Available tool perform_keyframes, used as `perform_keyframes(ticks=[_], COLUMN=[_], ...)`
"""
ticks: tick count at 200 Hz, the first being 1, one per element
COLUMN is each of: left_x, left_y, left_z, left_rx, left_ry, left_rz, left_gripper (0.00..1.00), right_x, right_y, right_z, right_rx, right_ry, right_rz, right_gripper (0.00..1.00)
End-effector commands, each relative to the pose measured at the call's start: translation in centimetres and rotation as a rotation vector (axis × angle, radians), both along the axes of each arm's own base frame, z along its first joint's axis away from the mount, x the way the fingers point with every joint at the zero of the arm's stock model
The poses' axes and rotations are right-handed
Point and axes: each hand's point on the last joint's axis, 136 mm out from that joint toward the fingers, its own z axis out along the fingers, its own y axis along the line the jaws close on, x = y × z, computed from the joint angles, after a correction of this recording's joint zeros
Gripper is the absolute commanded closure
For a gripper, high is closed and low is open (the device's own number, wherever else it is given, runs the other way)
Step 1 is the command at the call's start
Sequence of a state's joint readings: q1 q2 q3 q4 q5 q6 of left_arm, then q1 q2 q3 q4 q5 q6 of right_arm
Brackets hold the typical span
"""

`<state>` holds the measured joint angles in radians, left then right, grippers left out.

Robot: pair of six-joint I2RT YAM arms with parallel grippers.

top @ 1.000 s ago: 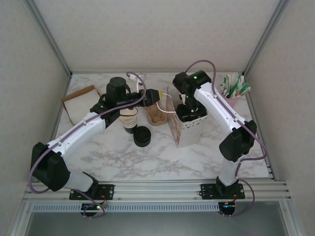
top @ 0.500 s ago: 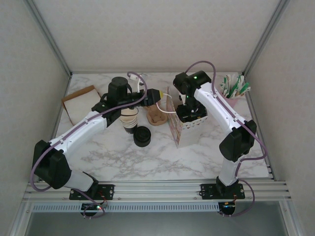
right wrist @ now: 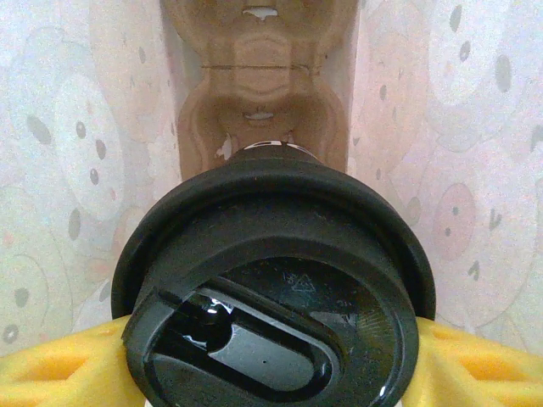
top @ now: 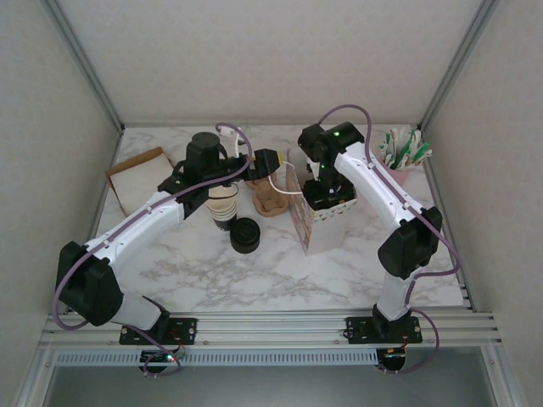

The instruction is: Pack the takeout coffee

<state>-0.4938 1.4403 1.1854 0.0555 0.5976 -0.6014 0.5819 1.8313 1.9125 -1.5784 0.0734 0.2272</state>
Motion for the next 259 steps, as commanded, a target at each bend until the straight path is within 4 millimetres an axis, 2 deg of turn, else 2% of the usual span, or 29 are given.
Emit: perform_keyframes(ticks=[1,95,163,259], left_x=[0.5,0.4,0.0,-0.2], left_y=[0.6,0.6,-0.4,-1.0], left_z=[2.1,1.8,1.0,0.3], left_rx=[-0.018,-0.015,-0.006,0.012], left_ry=[-0.062,-0.063,-0.036,-0.023], left_rz=[0.031,0.026,-0.025,-0.043], left_gripper=[0.00,0.00,0.00,0.05], right_x=[0.1,0.3,0.4,0.7], right_y=[0.2,0.1,0.3,-0.6], right_z=[-0.1,-0.6,-0.9,-1.3], right_rx=[0.017,0.004,0.016,-0.009], right_ry=[0.011,0.015,0.012,0.011], right_rz=[0.007,0.008,0.013,-0.011], right_gripper=[0.31,0.31,0.31,0.31])
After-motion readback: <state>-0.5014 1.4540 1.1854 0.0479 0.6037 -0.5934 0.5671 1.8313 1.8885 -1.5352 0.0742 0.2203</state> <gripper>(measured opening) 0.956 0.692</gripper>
